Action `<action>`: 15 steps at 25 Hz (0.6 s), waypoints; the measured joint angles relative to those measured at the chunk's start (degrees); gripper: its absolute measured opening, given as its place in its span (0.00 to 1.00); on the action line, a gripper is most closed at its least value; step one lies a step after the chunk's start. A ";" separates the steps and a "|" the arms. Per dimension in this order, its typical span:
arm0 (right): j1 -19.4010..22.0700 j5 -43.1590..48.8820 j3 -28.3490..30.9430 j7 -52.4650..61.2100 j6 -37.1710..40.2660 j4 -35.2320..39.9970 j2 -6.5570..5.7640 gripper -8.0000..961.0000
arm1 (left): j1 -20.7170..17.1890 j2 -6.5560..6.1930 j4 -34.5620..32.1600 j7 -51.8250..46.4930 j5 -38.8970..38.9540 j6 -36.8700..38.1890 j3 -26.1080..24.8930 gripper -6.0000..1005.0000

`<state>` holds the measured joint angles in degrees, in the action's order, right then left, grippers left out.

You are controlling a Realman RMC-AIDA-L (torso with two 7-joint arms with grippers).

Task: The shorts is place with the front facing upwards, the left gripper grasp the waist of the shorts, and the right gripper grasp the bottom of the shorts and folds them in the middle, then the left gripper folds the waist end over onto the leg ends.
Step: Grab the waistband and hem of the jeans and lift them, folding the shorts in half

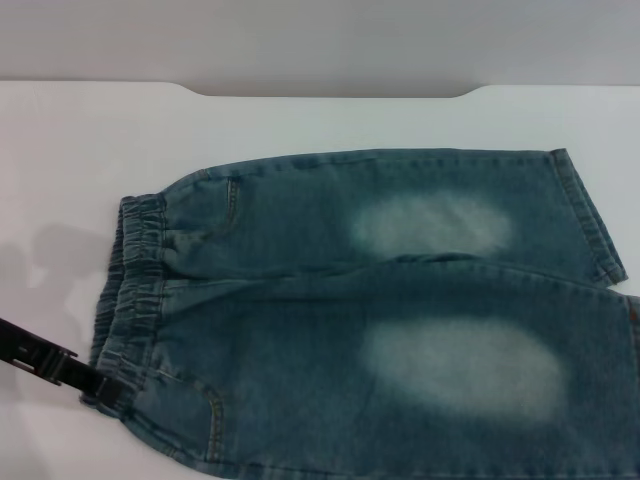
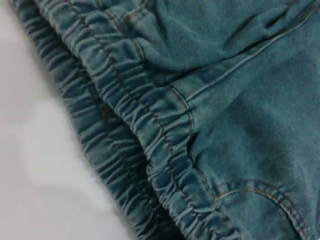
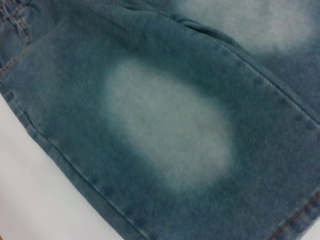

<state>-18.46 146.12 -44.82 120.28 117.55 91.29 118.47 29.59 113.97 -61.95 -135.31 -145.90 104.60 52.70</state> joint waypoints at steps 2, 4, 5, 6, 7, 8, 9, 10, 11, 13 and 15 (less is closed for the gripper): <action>0.00 0.00 0.00 -0.07 -0.07 -0.09 0.00 0.55 | 0.05 -0.10 -0.12 -0.02 0.00 0.07 -0.14 0.49; 0.00 0.00 0.00 -0.19 -0.11 -0.16 -0.03 0.55 | 0.16 -0.05 -0.11 0.28 0.00 -0.05 -0.20 0.56; 0.00 0.00 0.00 -0.27 -0.13 -0.27 -0.03 0.55 | 0.16 -0.05 -0.11 0.28 0.00 -0.05 -0.20 0.56; 0.00 0.00 0.00 -0.34 -0.13 -0.45 -0.03 0.55 | 0.16 -0.05 -0.11 0.28 0.00 -0.05 -0.20 0.57; 0.01 -0.02 0.00 -0.43 -0.13 -0.74 -0.03 0.55 | 0.18 0.08 0.01 0.44 0.00 -0.23 -0.05 0.57; 0.03 -0.03 0.00 -0.50 -0.14 -1.00 -0.02 0.55 | 0.23 0.30 0.20 0.58 -0.01 -0.45 0.26 0.57; 0.05 -0.04 0.00 -0.56 -0.14 -1.24 -0.03 0.55 | 0.25 0.32 0.21 0.60 -0.02 -0.52 0.26 0.57; 0.07 -0.05 0.00 -0.64 -0.14 -1.46 -0.02 0.55 | 0.26 0.36 0.24 0.61 -0.04 -0.61 0.26 0.57; 0.07 -0.05 0.00 -0.69 -0.14 -1.57 -0.01 0.55 | 0.27 0.39 0.25 0.62 -0.07 -0.77 0.26 0.57; 0.08 -0.05 0.00 -0.76 -0.13 -1.63 0.00 0.55 | 0.24 0.39 0.26 0.62 -0.44 -1.18 0.25 0.57; 0.09 -0.08 -0.08 -0.80 -0.09 -1.62 0.05 0.55 | 0.17 0.42 0.26 0.64 -1.48 -1.75 0.24 0.57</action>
<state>-18.37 146.03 -44.90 119.48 117.45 89.67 118.52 29.77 114.39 -61.70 -134.67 -147.38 102.85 52.94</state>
